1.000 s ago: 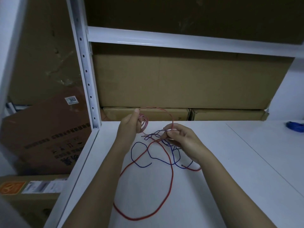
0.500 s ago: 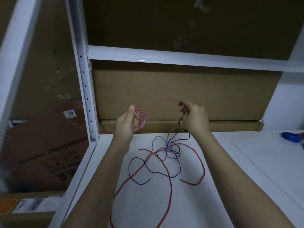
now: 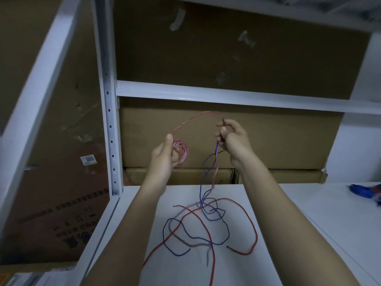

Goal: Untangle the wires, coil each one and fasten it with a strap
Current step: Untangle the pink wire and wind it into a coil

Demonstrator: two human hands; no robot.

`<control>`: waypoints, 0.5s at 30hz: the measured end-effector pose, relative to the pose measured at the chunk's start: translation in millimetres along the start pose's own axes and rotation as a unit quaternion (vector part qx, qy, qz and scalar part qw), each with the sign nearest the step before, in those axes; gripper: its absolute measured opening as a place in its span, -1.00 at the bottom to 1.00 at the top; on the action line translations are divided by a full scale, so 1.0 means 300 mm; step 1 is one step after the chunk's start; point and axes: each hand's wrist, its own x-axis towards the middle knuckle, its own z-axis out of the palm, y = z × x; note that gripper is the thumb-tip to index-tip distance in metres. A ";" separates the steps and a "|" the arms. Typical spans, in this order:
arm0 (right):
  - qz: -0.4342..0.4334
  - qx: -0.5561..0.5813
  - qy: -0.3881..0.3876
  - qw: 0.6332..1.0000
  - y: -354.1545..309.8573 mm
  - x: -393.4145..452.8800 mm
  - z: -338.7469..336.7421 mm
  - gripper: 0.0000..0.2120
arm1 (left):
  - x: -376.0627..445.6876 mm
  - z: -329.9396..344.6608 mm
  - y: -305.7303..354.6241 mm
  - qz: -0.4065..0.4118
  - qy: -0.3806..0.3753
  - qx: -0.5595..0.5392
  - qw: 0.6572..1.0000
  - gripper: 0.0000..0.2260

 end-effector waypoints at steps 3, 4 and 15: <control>0.055 -0.090 -0.117 0.988 0.007 -0.005 -0.042 -0.76 | 0.009 0.004 0.008 -0.011 0.015 -0.015 1.000 -0.61; 0.064 -0.126 -0.146 0.979 0.011 -0.003 -0.058 -0.77 | 0.009 0.003 0.007 -0.014 0.018 -0.017 1.000 -0.61; 0.114 0.044 -0.247 0.961 0.091 0.014 -0.103 -0.77 | 0.004 0.026 0.001 -0.010 -0.006 -0.010 1.000 -0.62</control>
